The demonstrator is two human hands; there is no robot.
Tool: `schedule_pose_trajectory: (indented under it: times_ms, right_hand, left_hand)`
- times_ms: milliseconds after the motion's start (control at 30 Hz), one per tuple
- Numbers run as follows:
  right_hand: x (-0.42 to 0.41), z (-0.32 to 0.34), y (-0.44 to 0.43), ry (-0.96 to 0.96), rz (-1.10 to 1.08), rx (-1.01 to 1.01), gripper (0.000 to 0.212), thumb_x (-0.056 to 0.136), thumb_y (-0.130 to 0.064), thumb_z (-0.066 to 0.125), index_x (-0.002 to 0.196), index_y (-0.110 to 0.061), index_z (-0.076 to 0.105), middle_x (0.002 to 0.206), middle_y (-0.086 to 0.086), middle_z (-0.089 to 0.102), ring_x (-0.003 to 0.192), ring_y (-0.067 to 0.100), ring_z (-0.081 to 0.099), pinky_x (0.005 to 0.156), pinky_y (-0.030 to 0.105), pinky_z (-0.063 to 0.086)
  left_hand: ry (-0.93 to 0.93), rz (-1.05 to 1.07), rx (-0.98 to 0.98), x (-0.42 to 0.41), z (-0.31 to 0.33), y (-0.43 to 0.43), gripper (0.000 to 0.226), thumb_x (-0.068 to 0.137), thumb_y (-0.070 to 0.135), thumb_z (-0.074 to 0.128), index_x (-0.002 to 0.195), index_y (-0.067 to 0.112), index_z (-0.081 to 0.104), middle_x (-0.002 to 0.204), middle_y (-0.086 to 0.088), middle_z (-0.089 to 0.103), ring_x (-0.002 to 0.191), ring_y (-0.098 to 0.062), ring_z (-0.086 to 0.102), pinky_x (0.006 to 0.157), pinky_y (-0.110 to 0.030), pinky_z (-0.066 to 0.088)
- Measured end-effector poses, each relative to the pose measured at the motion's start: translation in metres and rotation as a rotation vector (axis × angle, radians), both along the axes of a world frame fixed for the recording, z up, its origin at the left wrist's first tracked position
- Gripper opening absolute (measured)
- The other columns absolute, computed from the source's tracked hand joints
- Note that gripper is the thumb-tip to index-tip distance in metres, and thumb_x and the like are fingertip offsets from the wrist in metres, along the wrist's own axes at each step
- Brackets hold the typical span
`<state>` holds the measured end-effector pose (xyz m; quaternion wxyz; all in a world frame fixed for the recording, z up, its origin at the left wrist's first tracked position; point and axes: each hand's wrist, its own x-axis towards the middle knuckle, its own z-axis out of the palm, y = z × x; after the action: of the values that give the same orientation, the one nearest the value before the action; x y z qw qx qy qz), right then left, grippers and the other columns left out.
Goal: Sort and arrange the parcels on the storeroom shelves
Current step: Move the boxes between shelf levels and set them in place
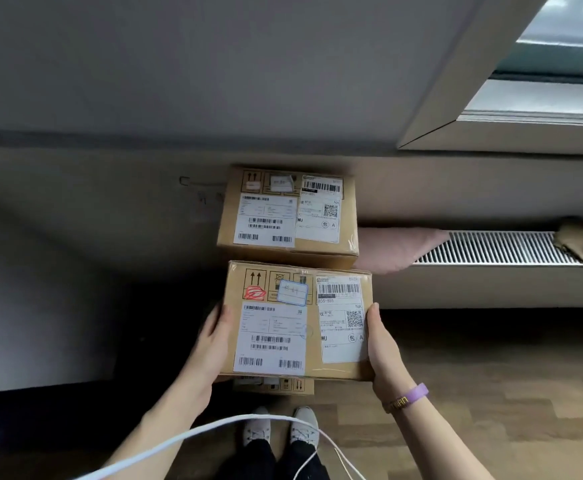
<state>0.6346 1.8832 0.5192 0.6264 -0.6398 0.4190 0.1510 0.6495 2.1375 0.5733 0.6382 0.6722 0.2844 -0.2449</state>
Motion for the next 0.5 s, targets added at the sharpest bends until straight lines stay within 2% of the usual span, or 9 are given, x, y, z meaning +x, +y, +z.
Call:
schedule_pose_trajectory:
  times_ms: [67, 133, 233, 333, 500]
  right_hand:
    - [0.001, 0.003, 0.000, -0.007, 0.024, 0.001, 0.047, 0.098, -0.060, 0.030, 0.088, -0.033, 0.067, 0.069, -0.029, 0.070, 0.069, -0.011, 0.066, 0.064, 0.017, 0.043]
    - [0.002, 0.003, -0.001, -0.017, 0.050, -0.002, 0.047, 0.099, -0.059, 0.027, 0.089, -0.034, 0.066, 0.068, -0.033, 0.068, 0.067, -0.016, 0.064, 0.062, 0.014, 0.042]
    - [0.003, -0.003, 0.000, -0.012, 0.070, -0.006, 0.046, 0.100, -0.057, 0.025, 0.091, -0.034, 0.064, 0.068, -0.032, 0.068, 0.066, -0.015, 0.064, 0.055, 0.009, 0.042]
    - [0.006, -0.016, 0.005, 0.002, 0.075, 0.010, 0.047, 0.100, -0.058, 0.028, 0.096, -0.032, 0.067, 0.075, -0.023, 0.072, 0.073, -0.006, 0.068, 0.058, 0.013, 0.046]
    - [0.020, -0.042, 0.015, 0.000, 0.051, 0.049, 0.045, 0.099, -0.058, 0.029, 0.093, -0.033, 0.066, 0.071, -0.027, 0.071, 0.069, -0.009, 0.067, 0.058, 0.012, 0.046]
  left_hand:
    - [0.005, 0.010, 0.011, -0.003, 0.003, 0.003, 0.051, 0.095, 0.056, 0.037, 0.143, 0.037, 0.039, 0.131, 0.004, 0.060, 0.119, -0.018, 0.056, 0.104, -0.041, 0.041]
    - [0.022, 0.014, 0.011, -0.007, 0.000, 0.005, 0.052, 0.095, 0.057, 0.037, 0.142, 0.037, 0.039, 0.130, 0.003, 0.061, 0.120, -0.020, 0.056, 0.108, -0.046, 0.038]
    - [0.078, 0.015, -0.003, -0.008, -0.014, 0.006, 0.053, 0.092, 0.062, 0.037, 0.140, 0.041, 0.040, 0.127, 0.005, 0.063, 0.118, -0.022, 0.057, 0.107, -0.051, 0.037]
    - [0.136, 0.057, -0.031, -0.004, -0.037, 0.007, 0.051, 0.091, 0.064, 0.039, 0.138, 0.045, 0.042, 0.122, 0.005, 0.066, 0.112, -0.023, 0.061, 0.102, -0.051, 0.043]
    - [0.158, 0.110, -0.039, 0.021, -0.083, 0.010, 0.051, 0.091, 0.060, 0.045, 0.138, 0.042, 0.043, 0.126, 0.001, 0.065, 0.109, -0.023, 0.063, 0.100, -0.049, 0.046]
